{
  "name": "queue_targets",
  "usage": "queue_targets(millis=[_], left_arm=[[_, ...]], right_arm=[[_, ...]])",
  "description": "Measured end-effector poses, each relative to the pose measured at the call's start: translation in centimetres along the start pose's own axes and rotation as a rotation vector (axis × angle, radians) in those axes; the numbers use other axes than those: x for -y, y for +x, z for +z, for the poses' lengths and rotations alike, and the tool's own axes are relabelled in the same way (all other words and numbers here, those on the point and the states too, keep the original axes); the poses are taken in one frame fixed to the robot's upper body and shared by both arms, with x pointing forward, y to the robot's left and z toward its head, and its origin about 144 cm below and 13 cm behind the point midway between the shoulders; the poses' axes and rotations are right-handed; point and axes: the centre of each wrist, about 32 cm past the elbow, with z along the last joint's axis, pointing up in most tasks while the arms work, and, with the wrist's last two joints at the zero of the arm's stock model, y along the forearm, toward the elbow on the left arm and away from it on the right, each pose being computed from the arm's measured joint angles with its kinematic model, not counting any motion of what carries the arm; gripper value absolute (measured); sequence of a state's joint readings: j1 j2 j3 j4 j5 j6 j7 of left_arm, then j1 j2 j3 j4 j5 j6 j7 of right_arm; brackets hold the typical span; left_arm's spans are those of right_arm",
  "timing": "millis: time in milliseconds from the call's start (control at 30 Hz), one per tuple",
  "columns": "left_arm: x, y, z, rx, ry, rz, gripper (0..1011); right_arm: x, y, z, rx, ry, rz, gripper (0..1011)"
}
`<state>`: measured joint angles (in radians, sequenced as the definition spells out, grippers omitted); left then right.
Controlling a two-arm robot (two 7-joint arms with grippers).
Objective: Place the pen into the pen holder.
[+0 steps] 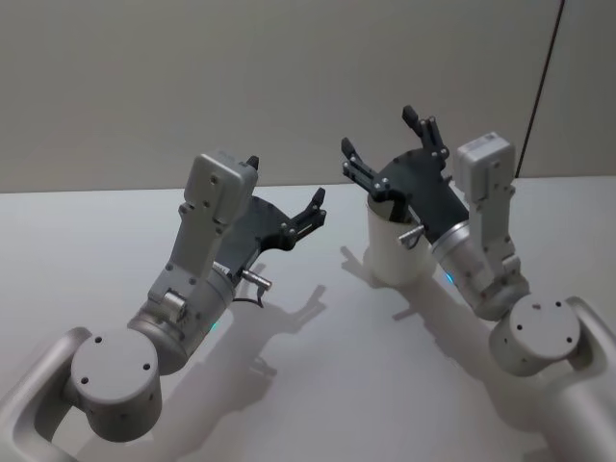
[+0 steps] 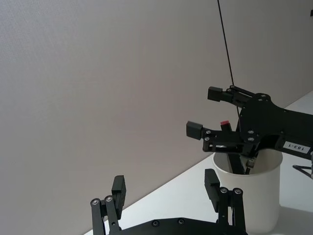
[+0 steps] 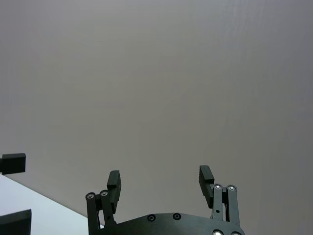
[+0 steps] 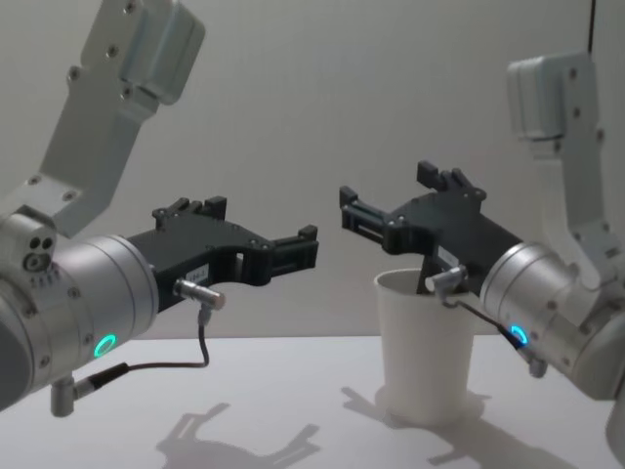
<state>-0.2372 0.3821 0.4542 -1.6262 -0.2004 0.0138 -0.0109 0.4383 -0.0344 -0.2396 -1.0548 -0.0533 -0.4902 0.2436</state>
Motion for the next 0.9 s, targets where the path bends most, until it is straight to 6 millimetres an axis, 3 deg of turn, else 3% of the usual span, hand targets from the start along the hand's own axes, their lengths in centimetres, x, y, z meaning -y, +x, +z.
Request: queue_targets(millis=[467, 900], left_arm=[[0.0, 0.0, 0.0, 0.000, 0.000, 0.000, 1001], [0.0, 0.0, 0.0, 0.000, 0.000, 0.000, 1001]], right_arm=[[1.4, 0.7, 2.8, -0.072, 0.031, -0.013, 1001], [4.1, 2.4, 5.3, -0.113, 0.009, -0.087, 1001]])
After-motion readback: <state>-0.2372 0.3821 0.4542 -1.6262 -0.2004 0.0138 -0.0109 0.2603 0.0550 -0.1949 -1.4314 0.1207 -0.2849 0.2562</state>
